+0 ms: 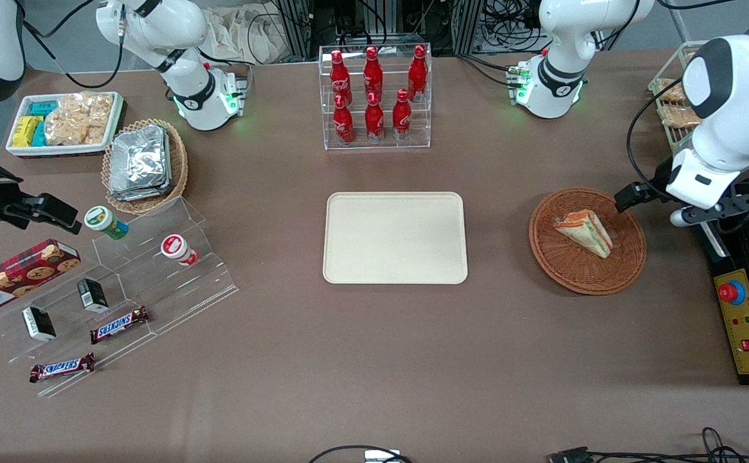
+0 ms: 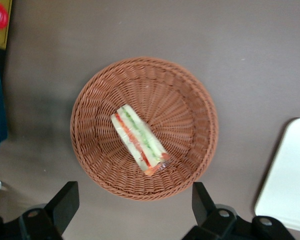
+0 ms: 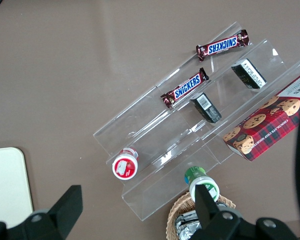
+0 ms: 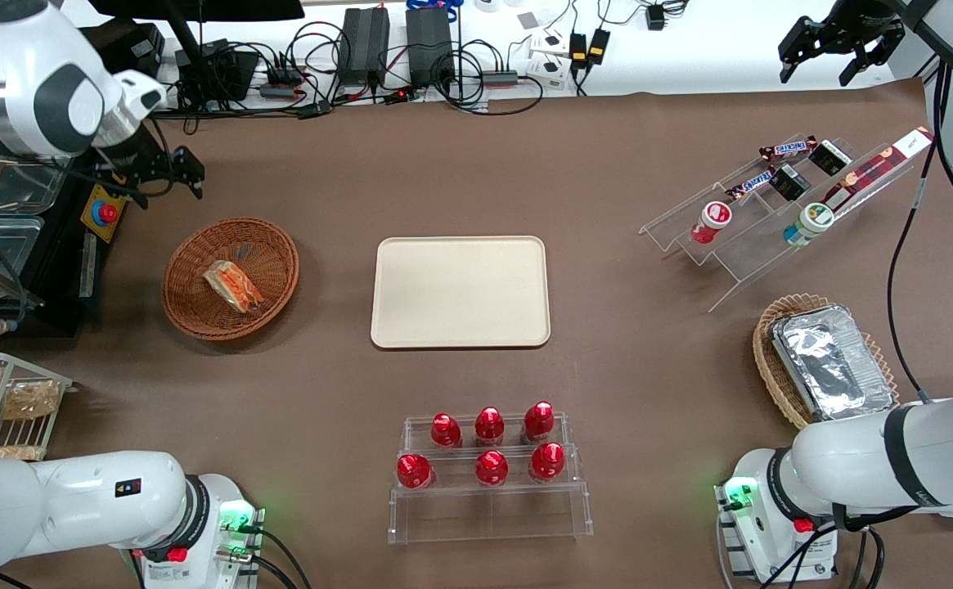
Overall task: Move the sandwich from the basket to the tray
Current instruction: 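Move the open left gripper over the sandwich in the wicker basket, then lower the left gripper around the wrapped sandwich and close it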
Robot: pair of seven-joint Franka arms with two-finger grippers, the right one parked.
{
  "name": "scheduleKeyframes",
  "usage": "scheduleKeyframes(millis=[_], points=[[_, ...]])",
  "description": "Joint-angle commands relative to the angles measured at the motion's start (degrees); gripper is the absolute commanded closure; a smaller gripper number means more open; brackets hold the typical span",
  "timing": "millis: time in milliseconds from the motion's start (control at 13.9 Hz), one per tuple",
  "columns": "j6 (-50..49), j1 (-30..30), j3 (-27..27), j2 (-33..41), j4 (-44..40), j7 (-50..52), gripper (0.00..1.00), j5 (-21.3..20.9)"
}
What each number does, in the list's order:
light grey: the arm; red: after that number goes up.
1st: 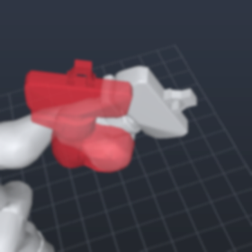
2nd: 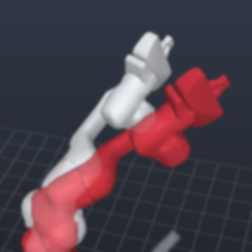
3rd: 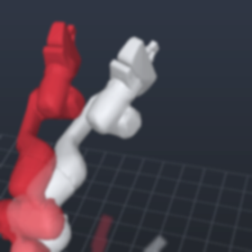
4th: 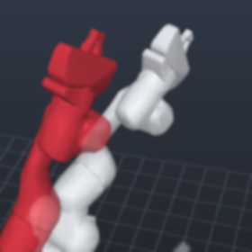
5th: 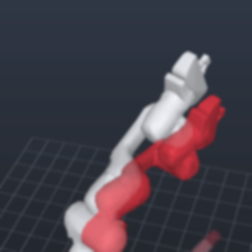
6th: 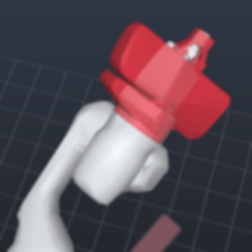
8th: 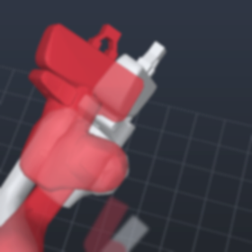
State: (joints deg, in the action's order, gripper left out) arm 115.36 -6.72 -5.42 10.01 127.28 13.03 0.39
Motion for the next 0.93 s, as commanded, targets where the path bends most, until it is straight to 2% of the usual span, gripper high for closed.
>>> scheduleKeyframes(millis=[0, 359, 863], points=[[4.2, -0.2, -0.3, 2.7, 5.4, 5.6, 0.00, -0.7], [15.4, -0.2, -0.3, 2.7, 14.3, 12.0, 0.00, -0.6], [25.3, -0.2, -0.4, -1.7, 18.3, 16.7, 0.00, 0.1]])
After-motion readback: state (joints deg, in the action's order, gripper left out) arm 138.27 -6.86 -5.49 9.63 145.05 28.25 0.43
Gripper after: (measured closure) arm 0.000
